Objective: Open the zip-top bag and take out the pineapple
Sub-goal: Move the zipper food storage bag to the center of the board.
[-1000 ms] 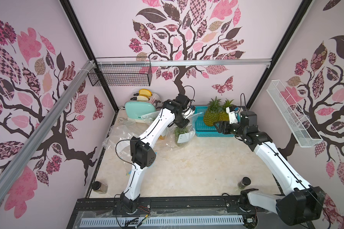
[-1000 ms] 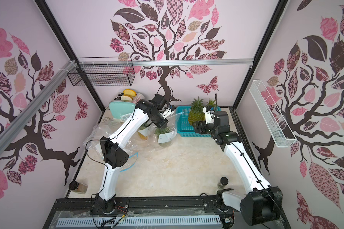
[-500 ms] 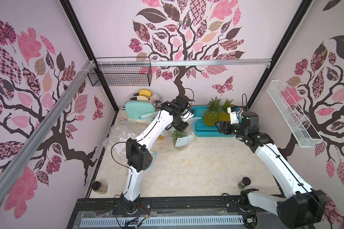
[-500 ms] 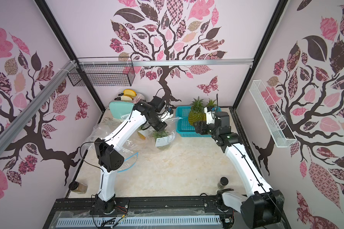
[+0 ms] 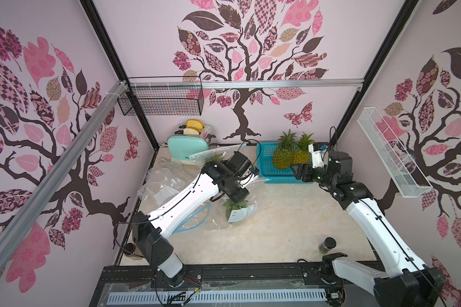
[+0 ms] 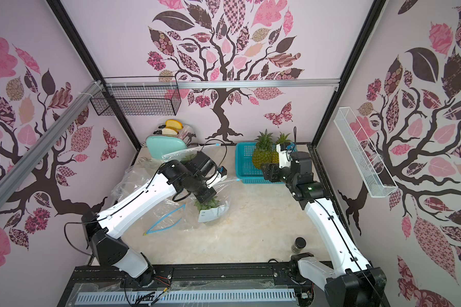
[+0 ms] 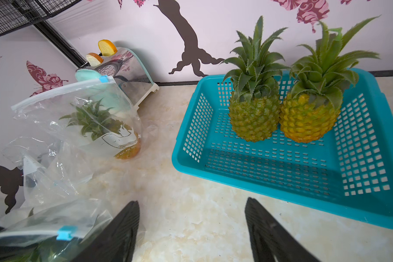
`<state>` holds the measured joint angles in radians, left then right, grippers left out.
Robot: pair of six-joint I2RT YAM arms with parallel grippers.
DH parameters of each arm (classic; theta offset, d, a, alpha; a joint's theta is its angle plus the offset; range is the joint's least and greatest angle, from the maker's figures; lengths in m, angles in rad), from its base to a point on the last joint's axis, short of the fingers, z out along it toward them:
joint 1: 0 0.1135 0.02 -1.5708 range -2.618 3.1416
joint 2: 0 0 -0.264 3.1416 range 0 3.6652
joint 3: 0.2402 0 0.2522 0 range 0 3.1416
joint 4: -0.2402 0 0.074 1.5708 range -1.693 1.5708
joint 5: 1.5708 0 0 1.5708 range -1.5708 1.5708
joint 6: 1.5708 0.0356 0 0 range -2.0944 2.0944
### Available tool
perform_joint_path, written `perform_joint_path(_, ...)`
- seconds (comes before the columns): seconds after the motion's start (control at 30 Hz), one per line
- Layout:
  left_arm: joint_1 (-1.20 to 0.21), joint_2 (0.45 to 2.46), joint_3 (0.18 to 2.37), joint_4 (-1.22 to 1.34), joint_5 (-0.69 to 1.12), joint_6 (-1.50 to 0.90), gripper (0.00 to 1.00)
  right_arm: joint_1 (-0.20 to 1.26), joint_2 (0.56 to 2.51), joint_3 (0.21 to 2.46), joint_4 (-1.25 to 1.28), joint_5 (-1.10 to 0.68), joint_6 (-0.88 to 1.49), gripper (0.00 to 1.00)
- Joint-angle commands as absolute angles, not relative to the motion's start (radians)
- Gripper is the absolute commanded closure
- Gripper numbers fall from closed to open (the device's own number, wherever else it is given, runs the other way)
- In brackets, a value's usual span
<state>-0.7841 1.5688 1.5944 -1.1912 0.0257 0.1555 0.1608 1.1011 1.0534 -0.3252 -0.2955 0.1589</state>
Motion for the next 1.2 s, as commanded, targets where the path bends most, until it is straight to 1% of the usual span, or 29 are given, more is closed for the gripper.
perform_joint_path(0.0, -0.813, 1.502, 1.507, -1.024, 0.010, 0.120, 1.00, 0.164, 1.086, 1.038, -0.326, -0.325, 0.171, 0.25)
perform_joint_path(0.07, -0.824, 1.482, 1.475, -1.012, 0.022, 0.112, 1.00, 0.163, 1.086, 1.033, -0.323, -0.333, 0.172, 0.24)
perform_joint_path(0.1, -0.825, 1.476, 1.461, -1.011, 0.033, 0.106, 0.98, 0.163, 1.086, 1.034, -0.326, -0.335, 0.172, 0.24)
perform_joint_path(0.17, -0.825, 1.462, 1.434, -1.005, 0.048, 0.097, 0.89, 0.163, 1.085, 1.034, -0.335, -0.336, 0.170, 0.24)
perform_joint_path(0.2, -0.826, 1.454, 1.419, -0.997, 0.050, 0.092, 0.78, 0.163, 1.083, 1.034, -0.340, -0.336, 0.168, 0.24)
perform_joint_path(0.23, -0.827, 1.449, 1.414, -0.993, 0.051, 0.086, 0.70, 0.163, 1.082, 1.033, -0.345, -0.340, 0.166, 0.24)
perform_joint_path(0.33, -0.827, 1.434, 1.424, -0.998, 0.051, 0.078, 0.58, 0.163, 1.079, 1.031, -0.351, -0.357, 0.163, 0.24)
perform_joint_path(0.43, -0.827, 1.418, 1.454, -1.000, 0.070, 0.074, 0.53, 0.163, 1.077, 1.027, -0.360, -0.372, 0.162, 0.24)
perform_joint_path(0.53, -0.827, 1.409, 1.480, -1.011, 0.092, 0.070, 0.52, 0.163, 1.067, 1.019, -0.369, -0.400, 0.161, 0.24)
perform_joint_path(0.6, -0.827, 1.405, 1.493, -1.021, 0.096, 0.071, 0.52, 0.164, 1.059, 1.010, -0.370, -0.421, 0.162, 0.24)
perform_joint_path(0.67, -0.827, 1.403, 1.501, -1.030, 0.085, 0.072, 0.57, 0.167, 1.053, 1.001, -0.368, -0.431, 0.162, 0.24)
perform_joint_path(0.8, -0.827, 1.402, 1.522, -1.054, 0.045, 0.073, 0.84, 0.190, 1.048, 0.979, -0.360, -0.455, 0.154, 0.24)
perform_joint_path(0.83, -0.827, 1.398, 1.528, -1.057, 0.038, 0.074, 0.89, 0.208, 1.044, 0.967, -0.352, -0.460, 0.149, 0.24)
perform_joint_path(0.87, -0.827, 1.392, 1.531, -1.058, 0.036, 0.075, 0.92, 0.225, 1.037, 0.956, -0.342, -0.461, 0.144, 0.24)
perform_joint_path(1.03, -0.827, 1.350, 1.508, -1.048, 0.025, 0.085, 0.97, 0.327, 0.927, 0.859, -0.247, -0.532, 0.088, 0.24)
perform_joint_path(1.17, -0.827, 1.302, 1.442, -1.012, 0.000, 0.094, 1.00, 0.331, 0.873, 0.821, -0.219, -0.589, 0.084, 0.26)
